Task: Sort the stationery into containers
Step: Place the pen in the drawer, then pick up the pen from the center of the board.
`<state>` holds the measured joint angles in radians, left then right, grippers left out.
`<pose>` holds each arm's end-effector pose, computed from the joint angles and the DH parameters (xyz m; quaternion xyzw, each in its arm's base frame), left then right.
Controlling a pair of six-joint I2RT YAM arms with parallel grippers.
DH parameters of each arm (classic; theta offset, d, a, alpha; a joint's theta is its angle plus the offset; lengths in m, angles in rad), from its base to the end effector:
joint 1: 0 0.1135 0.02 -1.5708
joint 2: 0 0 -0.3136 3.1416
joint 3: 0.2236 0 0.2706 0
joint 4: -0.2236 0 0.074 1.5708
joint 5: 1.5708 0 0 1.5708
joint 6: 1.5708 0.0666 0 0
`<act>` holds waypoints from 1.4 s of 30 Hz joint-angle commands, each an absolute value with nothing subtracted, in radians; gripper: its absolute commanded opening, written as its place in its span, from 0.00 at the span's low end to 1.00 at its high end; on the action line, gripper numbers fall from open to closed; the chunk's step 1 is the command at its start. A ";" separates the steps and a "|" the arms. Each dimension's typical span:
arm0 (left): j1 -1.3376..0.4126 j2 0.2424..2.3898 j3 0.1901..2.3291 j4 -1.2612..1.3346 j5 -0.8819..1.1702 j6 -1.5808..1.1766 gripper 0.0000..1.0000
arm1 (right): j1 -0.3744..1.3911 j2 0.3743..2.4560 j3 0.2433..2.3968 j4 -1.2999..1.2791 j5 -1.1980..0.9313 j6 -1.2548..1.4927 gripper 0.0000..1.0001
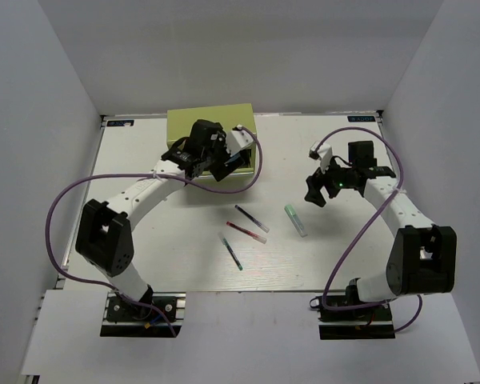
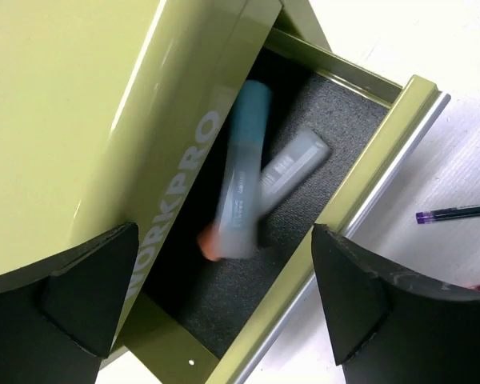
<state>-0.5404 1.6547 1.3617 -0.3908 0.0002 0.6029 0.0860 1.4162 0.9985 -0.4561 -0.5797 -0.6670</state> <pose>0.3646 -0.2188 0.3184 0.4887 0.7596 0.0133 0.4289 0.3162 0.0639 0.2717 -0.4219 0.8017 0.1636 0.3905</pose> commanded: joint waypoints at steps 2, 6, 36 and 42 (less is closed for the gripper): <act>-0.525 1.568 1.342 -0.338 -0.051 0.601 1.00 | 0.104 1.440 1.017 -0.465 -0.594 -0.683 0.90; -0.548 1.484 1.342 -0.302 -0.063 0.545 1.00 | 0.123 1.466 1.019 -0.462 -0.577 -0.663 0.90; -0.538 0.788 0.603 -0.488 -0.210 -1.172 1.00 | 0.439 1.621 0.805 -0.279 -0.159 -0.336 0.45; -0.548 0.922 0.614 -0.500 -0.141 -1.229 1.00 | 0.437 1.595 0.799 -0.373 -0.365 -0.446 0.18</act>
<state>-0.5350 0.8928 0.6102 -0.4751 -0.1799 -1.1610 0.4282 1.5990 0.8345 -0.2420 -0.2359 -0.3927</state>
